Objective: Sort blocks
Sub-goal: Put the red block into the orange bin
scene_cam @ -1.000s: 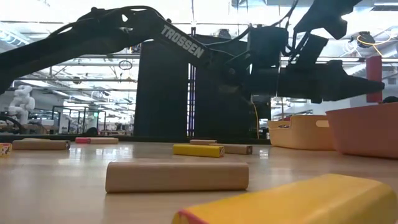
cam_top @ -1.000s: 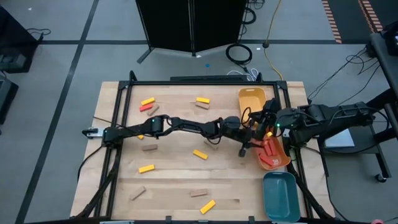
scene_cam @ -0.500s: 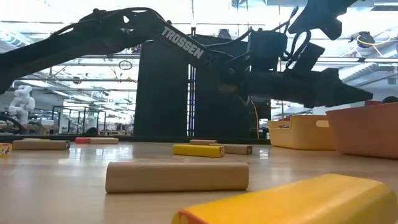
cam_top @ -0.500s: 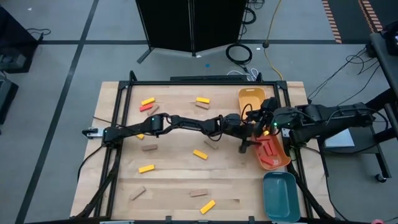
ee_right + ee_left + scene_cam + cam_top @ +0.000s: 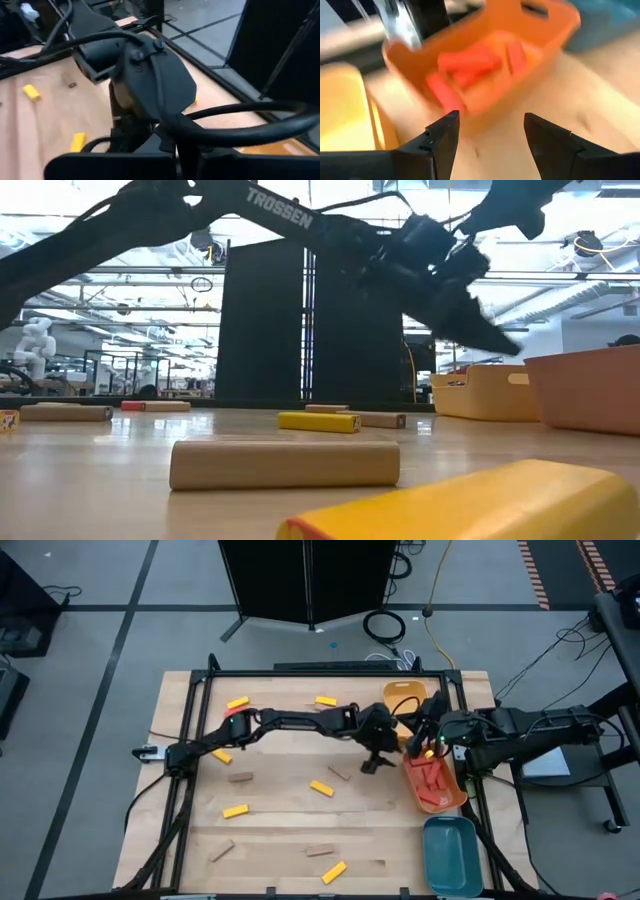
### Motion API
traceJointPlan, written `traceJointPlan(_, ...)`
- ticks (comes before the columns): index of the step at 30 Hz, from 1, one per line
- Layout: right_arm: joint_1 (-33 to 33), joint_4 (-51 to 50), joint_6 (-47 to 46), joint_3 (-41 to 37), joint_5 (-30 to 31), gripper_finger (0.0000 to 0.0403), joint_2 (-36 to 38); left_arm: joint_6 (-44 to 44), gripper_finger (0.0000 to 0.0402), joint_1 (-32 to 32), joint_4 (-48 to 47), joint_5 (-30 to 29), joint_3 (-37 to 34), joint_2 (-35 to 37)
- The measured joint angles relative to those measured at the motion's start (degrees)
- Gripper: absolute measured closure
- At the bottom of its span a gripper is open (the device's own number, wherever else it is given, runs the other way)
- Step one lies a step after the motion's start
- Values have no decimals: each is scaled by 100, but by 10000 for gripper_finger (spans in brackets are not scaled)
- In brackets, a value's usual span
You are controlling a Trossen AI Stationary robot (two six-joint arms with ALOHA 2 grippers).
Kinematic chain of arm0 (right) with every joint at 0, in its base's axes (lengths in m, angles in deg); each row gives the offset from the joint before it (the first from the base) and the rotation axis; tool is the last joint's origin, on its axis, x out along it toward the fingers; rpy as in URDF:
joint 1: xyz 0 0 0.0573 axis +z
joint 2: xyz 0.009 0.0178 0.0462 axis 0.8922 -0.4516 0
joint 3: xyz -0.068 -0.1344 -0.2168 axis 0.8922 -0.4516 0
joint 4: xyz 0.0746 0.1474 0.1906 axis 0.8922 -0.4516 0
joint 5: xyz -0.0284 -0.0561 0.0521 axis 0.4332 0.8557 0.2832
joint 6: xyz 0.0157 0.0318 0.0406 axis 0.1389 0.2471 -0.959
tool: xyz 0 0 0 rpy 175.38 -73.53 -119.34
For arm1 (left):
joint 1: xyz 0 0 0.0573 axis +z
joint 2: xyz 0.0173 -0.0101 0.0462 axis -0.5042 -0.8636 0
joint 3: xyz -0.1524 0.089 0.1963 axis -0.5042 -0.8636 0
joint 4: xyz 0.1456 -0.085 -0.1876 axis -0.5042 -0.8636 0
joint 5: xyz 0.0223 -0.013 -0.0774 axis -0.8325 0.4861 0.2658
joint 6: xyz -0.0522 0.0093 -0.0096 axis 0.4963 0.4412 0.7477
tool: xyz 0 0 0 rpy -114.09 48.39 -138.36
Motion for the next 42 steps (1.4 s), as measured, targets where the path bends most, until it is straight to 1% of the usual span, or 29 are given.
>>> traceJointPlan(2, 0, 0, 109, 0, 92, 403, 0, -43, 187, 100, -452, 154, -2, 54)
traceJointPlan(4, 0, 7, 262, 0, 99, 403, 16, 16, 192, 188, -757, 274, -2, 77)
traceJointPlan(7, 1, -17, 497, 0, 101, 403, 49, 12, 197, 289, -1476, 477, -8, 188)
traceJointPlan(10, 2, -114, 527, 0, 172, 403, 104, -115, 198, 369, -2181, 553, -42, 351)
traceJointPlan(13, 2, -355, 523, 0, 251, 403, 172, -63, 198, 487, -2434, 568, -268, 588)
traceJointPlan(16, 3, -632, 444, -1, 276, 403, 211, 98, 198, 665, -2371, 455, -588, 928)
traceJointPlan(19, 4, -868, 241, -2, 271, 403, 216, 205, 198, 878, -2218, 96, -1102, 1435)
traceJointPlan(21, 4, -1042, 127, -2, 261, 403, 206, 258, 198, 1054, -2126, -252, -1534, 1830)
traceJointPlan(24, 2, -1190, -59, -2, 259, 403, 189, 370, 198, 1344, -1984, -477, -2358, 2472)
traceJointPlan(27, 2, -1158, -214, -2, 246, 403, 188, 615, 199, 1644, -1741, -614, -3353, 3280)
traceJointPlan(30, 2, -1038, -366, -2, 234, 403, 188, 767, 199, 1988, -1563, -899, -4443, 4175)
traceJointPlan(33, 2, -907, -503, -2, 229, 403, 149, 966, 199, 2293, -1184, -1169, -5513, 5070)
traceJointPlan(36, 2, -723, -554, -4, 273, 403, -16, 1098, 199, 2508, -660, -1188, -6427, 5867)
traceJointPlan(39, 2, -405, -539, -4, 554, 403, -305, 1118, 199, 2726, -541, -1258, -7097, 6415)
traceJointPlan(42, 2, -46, -540, -4, 658, 403, -652, 1259, 199, 2870, -553, -1494, -7576, 6856)
